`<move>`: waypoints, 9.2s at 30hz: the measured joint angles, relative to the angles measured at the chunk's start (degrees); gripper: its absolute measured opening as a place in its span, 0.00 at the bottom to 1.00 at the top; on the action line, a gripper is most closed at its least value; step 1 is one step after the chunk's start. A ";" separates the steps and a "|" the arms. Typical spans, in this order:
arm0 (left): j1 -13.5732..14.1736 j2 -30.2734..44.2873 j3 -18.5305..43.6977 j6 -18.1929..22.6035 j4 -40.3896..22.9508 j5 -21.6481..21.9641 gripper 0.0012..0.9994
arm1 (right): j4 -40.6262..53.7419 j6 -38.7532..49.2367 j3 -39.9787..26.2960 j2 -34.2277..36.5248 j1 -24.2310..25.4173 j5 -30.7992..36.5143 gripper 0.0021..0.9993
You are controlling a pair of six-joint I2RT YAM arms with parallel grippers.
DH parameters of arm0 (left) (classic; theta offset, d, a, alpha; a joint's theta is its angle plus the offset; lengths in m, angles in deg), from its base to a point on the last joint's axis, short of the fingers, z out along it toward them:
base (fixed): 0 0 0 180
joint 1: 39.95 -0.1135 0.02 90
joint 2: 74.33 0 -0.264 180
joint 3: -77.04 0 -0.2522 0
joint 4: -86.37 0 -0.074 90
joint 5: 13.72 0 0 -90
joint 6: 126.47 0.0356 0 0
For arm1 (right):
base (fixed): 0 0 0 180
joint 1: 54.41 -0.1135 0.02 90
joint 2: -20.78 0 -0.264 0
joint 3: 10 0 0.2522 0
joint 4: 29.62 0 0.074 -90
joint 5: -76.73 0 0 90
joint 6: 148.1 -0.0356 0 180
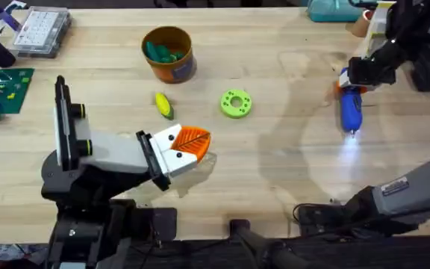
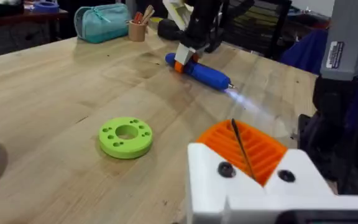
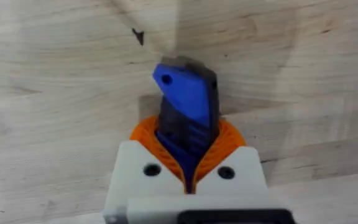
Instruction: Pick up the gripper from the table and insert it into the empty holder that is missing its gripper. Then pick up a screw, insert it into the mounting hole, and use the screwdriver to tighten it. Finally, clean up the table by picking up the vegetable and placing it into the bucket.
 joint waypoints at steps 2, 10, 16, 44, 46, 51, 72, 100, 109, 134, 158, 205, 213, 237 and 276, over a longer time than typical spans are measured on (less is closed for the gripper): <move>0.00 0.00 0.00 0.00 0.00 0.02 0.00 | -0.02 0.00 0.00 0.00 0.00 0.00 0.02; 0.00 0.00 0.02 0.00 0.00 0.02 0.00 | 0.00 0.00 0.00 -0.01 0.02 0.00 0.02; 0.00 0.00 0.02 0.00 0.00 0.02 0.00 | 1.37 -0.02 0.74 -1.13 0.00 -0.52 0.02; 0.00 0.00 0.02 0.00 0.00 0.02 0.00 | 16.85 0.00 -16.42 -16.69 -0.05 -5.19 0.02; 0.00 0.00 0.02 0.00 0.00 0.02 0.00 | 16.91 0.00 -17.21 -18.15 -0.05 -5.22 0.02; 0.00 0.00 0.00 0.00 0.00 0.02 0.00 | 16.87 0.02 -19.18 -21.29 -0.03 -6.38 0.02; 0.00 0.00 0.02 0.00 0.00 0.02 0.00 | 6.56 -0.02 -23.21 -30.17 -0.09 -29.49 0.02; 0.00 0.00 0.02 0.00 0.00 0.00 0.00 | -16.20 -5.83 -23.32 -32.10 -18.03 -52.14 0.02; 0.00 0.00 0.02 0.00 0.00 0.00 0.00 | -16.59 -6.15 -23.32 -32.09 -22.89 -53.50 0.02; 0.00 0.00 0.02 0.00 -0.07 -0.29 0.00 | -23.00 -6.15 -15.92 -37.47 -34.34 -56.42 0.02; 0.00 0.00 0.02 0.00 -0.11 -0.46 0.00 | -63.17 -17.64 8.72 -40.77 -49.82 -53.25 0.02; 0.00 -0.01 0.02 0.00 -0.13 -0.49 0.00 | -73.02 -13.63 13.70 -30.36 -61.49 -53.22 0.02; 0.00 0.00 0.02 0.00 -0.13 -0.48 0.00 | -74.30 -13.68 15.21 -30.32 -61.50 -53.20 0.02; 0.00 0.00 0.02 0.00 -0.13 -0.50 0.00 | -75.43 -13.66 16.13 -28.74 -62.29 -52.11 0.02; 0.00 0.00 0.02 -0.02 -0.15 -0.55 0.00 | -74.42 -13.66 16.13 -28.11 -62.29 -51.65 0.02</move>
